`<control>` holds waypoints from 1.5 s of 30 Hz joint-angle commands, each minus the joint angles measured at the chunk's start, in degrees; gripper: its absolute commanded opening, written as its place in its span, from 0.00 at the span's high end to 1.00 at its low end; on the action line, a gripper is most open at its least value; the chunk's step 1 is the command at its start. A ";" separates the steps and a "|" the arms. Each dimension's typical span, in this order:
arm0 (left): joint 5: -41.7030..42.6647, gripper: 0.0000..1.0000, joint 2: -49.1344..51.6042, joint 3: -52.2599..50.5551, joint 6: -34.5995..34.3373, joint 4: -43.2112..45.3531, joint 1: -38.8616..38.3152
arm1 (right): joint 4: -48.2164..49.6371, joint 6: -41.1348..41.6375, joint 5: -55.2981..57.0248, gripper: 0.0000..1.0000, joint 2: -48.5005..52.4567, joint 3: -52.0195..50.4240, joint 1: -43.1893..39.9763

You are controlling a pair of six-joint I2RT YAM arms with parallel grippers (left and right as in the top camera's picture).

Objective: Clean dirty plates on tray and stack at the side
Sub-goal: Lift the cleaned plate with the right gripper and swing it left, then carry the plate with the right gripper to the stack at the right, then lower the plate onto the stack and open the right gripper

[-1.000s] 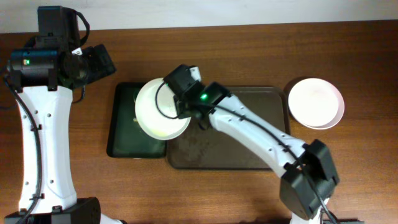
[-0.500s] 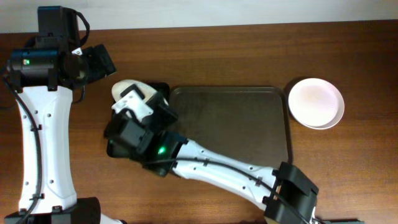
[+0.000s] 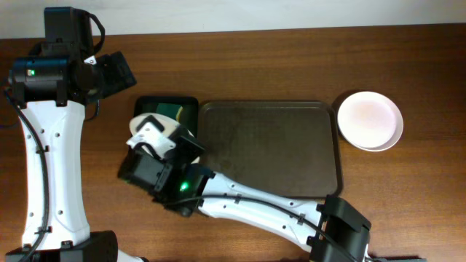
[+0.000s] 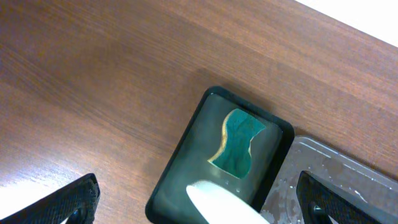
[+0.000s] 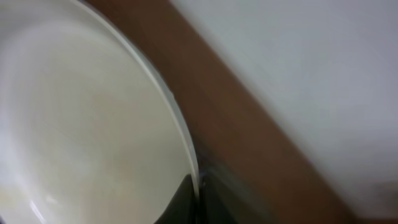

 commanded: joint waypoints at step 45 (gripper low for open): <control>0.00 0.01 0.15 -0.26 -0.11 -0.07 -0.13 | -28.15 1.51 -65.18 0.30 -5.60 -3.74 -88.94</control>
